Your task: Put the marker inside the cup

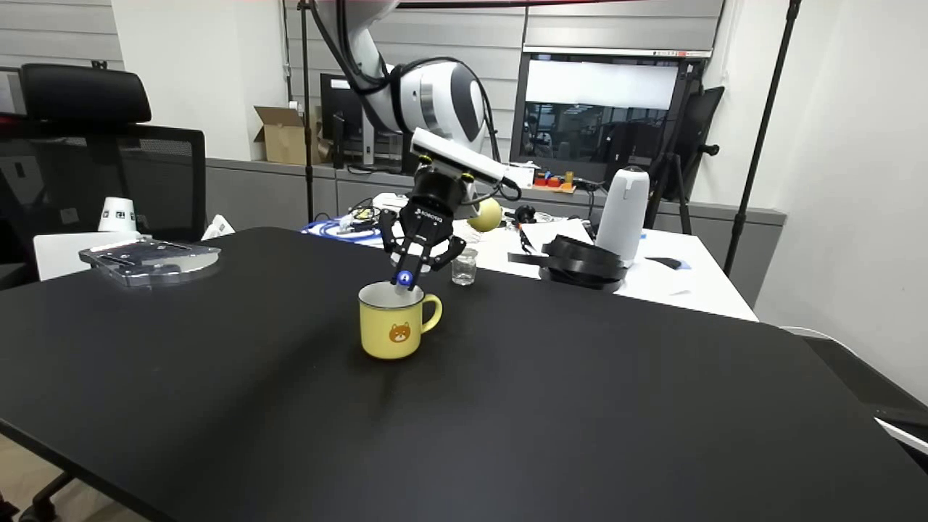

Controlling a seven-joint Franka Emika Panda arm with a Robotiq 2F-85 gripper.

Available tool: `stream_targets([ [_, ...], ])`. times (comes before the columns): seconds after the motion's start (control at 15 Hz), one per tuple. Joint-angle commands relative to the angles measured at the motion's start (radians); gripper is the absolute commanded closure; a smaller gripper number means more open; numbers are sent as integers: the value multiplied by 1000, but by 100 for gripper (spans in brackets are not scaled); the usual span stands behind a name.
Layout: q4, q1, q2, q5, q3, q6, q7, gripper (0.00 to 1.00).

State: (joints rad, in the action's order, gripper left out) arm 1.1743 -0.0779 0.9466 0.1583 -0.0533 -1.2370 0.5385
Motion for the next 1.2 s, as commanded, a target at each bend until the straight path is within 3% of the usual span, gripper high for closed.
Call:
stream_targets([
  [0.0, -139, 8, 84, 3, -21, 102, 43, 95],
  [0.07, -158, 9, 99, 1, -24, 128, 54, 95],
  [0.13, -176, 10, 113, -3, -27, 155, 61, 83],
  [0.2, -193, 11, 126, -8, -31, 178, 66, 54],
  [0.33, -225, 13, 148, -11, -34, 217, 77, 47],
  [0.73, -267, 10, 157, -12, -34, 249, 80, 7],
  [0.87, -247, 26, 128, 25, -22, 238, 77, 0],
  [1.13, -182, 50, 53, 54, -17, 251, 39, 0],
])
